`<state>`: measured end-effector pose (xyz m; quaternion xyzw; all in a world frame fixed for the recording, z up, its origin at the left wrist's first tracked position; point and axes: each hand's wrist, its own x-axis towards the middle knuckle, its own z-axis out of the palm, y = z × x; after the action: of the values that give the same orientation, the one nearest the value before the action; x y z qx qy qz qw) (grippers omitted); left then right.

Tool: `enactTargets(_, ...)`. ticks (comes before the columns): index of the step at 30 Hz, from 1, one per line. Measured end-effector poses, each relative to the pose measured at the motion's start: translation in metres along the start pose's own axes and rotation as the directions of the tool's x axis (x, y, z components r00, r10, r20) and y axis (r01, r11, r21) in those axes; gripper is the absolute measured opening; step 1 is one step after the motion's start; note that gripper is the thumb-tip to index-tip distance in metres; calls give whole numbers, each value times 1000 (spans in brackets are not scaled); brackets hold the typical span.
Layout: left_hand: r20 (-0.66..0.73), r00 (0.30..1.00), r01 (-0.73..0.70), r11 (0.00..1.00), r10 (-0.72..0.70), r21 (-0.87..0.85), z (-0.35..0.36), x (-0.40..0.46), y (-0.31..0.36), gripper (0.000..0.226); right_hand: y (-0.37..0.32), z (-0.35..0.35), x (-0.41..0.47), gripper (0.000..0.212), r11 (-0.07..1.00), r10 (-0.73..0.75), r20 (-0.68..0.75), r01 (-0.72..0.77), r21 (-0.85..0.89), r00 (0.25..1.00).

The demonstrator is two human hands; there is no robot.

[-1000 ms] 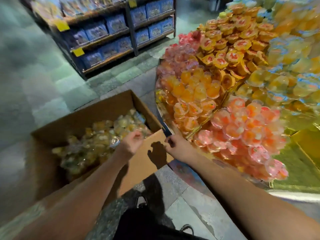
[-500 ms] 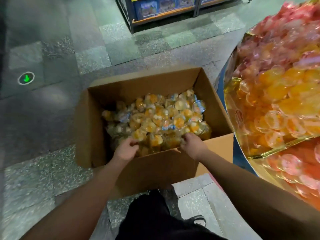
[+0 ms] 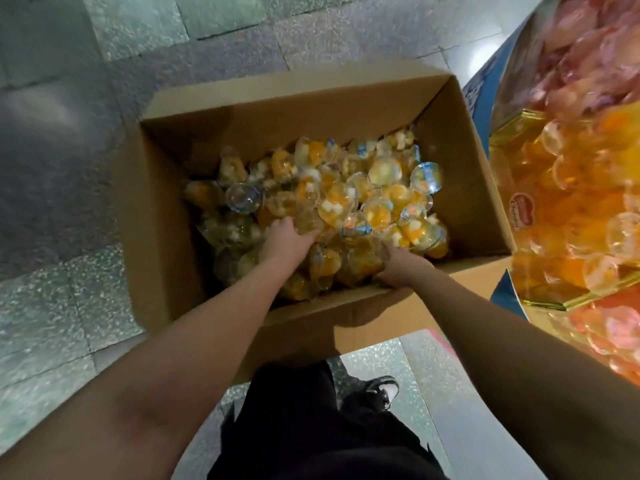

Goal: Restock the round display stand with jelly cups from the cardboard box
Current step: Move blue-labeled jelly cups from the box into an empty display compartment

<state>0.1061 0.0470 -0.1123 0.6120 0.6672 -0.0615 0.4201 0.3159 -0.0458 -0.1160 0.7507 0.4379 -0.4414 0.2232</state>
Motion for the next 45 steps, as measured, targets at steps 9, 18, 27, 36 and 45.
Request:
enactTargets(9, 18, 999, 45, 979, -50, 199, 11, 18, 7, 93, -1, 2, 13, 60, 993, 1, -108, 12, 118, 994)
enactTargets(18, -42, 999, 14, 998, -12, 54, 9, 27, 1, 66, -1, 7, 11, 68, 995, 15, -160, 0, 97, 987)
enactTargets(27, 128, 991, -25, 999, 31, -47, 4, 19, 14, 45, -2, 0, -12, 15, 998, -29, -198, 40, 51, 980)
enactTargets(36, 212, 976, 19, 945, 53, -326, 6, -1, 18, 66, -3, 5, -27, 59, 989, 75, -330, -27, 149, 941)
enactTargets(45, 220, 952, -22, 767, 211, -641, -16, -105, 22, 65, 22, 22, -139, 16, -189, -10, -225, 219, 957, 974)
